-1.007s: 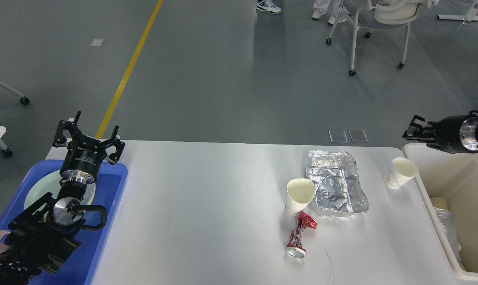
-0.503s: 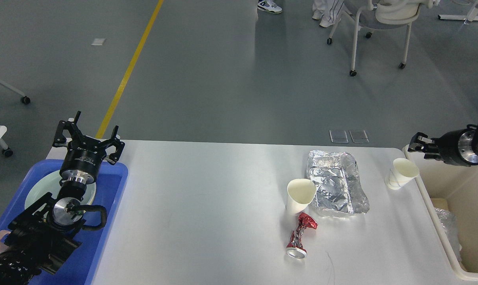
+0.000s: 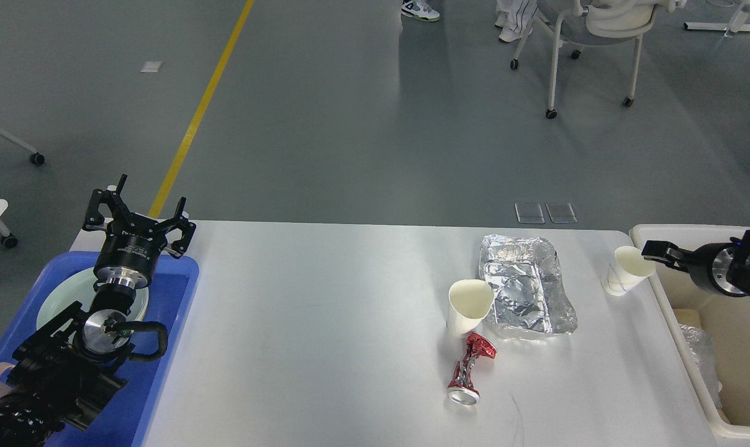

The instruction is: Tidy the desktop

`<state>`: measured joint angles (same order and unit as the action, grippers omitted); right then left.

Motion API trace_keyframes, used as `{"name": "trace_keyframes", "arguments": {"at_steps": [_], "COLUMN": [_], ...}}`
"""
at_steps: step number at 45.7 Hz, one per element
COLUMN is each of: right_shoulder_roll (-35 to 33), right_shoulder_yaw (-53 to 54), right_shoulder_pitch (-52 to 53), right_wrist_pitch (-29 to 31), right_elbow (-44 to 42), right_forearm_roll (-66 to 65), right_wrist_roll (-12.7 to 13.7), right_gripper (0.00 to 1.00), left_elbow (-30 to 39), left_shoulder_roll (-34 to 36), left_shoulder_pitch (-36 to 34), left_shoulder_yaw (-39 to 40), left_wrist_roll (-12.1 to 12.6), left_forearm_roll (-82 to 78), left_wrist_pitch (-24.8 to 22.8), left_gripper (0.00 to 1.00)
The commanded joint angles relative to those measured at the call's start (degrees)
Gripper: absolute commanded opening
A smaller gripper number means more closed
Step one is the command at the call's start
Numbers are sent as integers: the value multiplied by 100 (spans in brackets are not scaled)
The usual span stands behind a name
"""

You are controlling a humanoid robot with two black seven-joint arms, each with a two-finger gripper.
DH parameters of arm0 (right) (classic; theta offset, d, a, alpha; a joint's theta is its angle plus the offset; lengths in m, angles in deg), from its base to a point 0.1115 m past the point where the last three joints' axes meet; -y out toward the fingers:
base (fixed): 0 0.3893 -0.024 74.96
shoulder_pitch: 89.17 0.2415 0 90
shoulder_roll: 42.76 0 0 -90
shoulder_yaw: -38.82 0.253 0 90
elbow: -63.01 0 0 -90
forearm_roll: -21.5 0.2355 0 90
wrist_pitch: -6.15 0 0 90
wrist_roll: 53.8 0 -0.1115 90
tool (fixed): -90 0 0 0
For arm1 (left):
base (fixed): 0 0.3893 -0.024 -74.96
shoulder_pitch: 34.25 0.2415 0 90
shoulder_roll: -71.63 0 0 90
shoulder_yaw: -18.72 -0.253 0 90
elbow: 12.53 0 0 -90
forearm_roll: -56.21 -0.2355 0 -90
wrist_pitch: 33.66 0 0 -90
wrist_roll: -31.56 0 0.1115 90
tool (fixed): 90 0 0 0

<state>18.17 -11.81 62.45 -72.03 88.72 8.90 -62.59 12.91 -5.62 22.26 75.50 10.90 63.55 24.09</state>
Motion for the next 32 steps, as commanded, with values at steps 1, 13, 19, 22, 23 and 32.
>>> {"name": "trace_keyframes", "arguments": {"at_steps": [1,13,19,22,23,32], "right_shoulder_roll": [199,665,824,859,868,920], "right_shoulder_yaw": [0,8,105,105,114,114], "right_shoulder_pitch": [-203,-713,-880,-906,-924,-1029], "right_wrist_pitch": [-127,-390,-601,-672,-689,-856], "right_elbow": [-171,-882,-1024,-1032,-1041,-1173], "right_forearm_roll": [363,601,601,601,601,601], "right_wrist_roll": [0,44,255,325,334,457], "right_gripper": [100,94,91,84,80,23], "left_elbow": [5,5,5,5,5,5], "left_shoulder_roll": [-1,-1,-1,-1,-1,-1], "left_shoulder_pitch": [0,0,0,0,0,0], "left_shoulder_yaw": [0,0,0,0,0,0], "left_wrist_roll": [1,-8,1,-8,1,1], "left_forearm_roll": [4,-5,-5,-5,-5,4], "left_wrist_pitch": [0,0,0,0,0,0], "left_gripper": [98,98,98,98,98,98]}}
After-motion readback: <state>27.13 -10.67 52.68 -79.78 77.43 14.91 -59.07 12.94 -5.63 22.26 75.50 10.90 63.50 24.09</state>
